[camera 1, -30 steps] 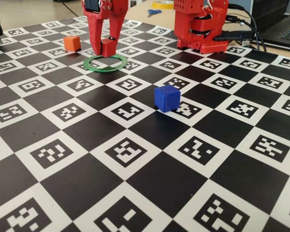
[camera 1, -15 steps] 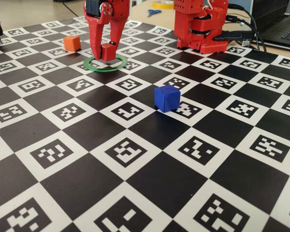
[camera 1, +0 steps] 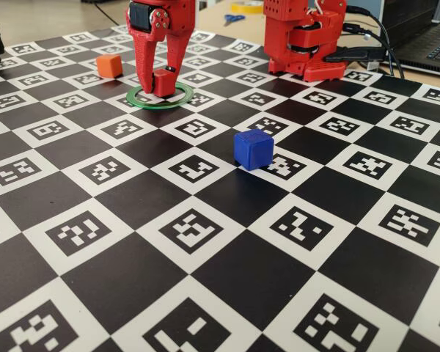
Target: Grab the red cube then put it in the green circle then put the blue cube on top and finally the orange cube on top
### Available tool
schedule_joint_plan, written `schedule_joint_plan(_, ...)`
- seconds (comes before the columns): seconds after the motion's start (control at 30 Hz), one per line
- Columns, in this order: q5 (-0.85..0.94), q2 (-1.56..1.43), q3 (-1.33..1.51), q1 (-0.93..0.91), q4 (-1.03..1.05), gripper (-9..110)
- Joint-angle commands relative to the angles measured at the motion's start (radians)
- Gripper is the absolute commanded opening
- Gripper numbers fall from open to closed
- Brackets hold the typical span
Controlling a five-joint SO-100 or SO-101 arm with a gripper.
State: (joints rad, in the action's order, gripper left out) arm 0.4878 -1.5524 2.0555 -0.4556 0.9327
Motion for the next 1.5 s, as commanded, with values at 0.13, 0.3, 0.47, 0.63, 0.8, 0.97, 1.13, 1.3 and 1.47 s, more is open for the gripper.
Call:
schedule_joint_plan(0.13,-0.003,-0.021,-0.003,-0.011,0.000,30)
schedule_joint_plan(0.3,-0.012,-0.026,-0.012,-0.011,0.020,34)
schedule_joint_plan(0.47,-0.037,-0.038,-0.052,-0.014,0.077,38)
schedule_joint_plan(0.63,-0.044,-0.071,-0.092,-0.006,0.138,38)
schedule_joint_plan(0.8,-0.074,-0.092,-0.179,0.012,0.209,38)
schedule_joint_plan(0.97,-0.176,-0.110,-0.288,0.041,0.308,38)
schedule_joint_plan(1.13,-0.281,-0.132,-0.408,0.092,0.463,38)
schedule_joint_plan(1.3,-0.417,-0.172,-0.483,0.186,0.588,37)
schedule_joint_plan(1.47,-0.548,-0.187,-0.554,0.296,0.690,36)
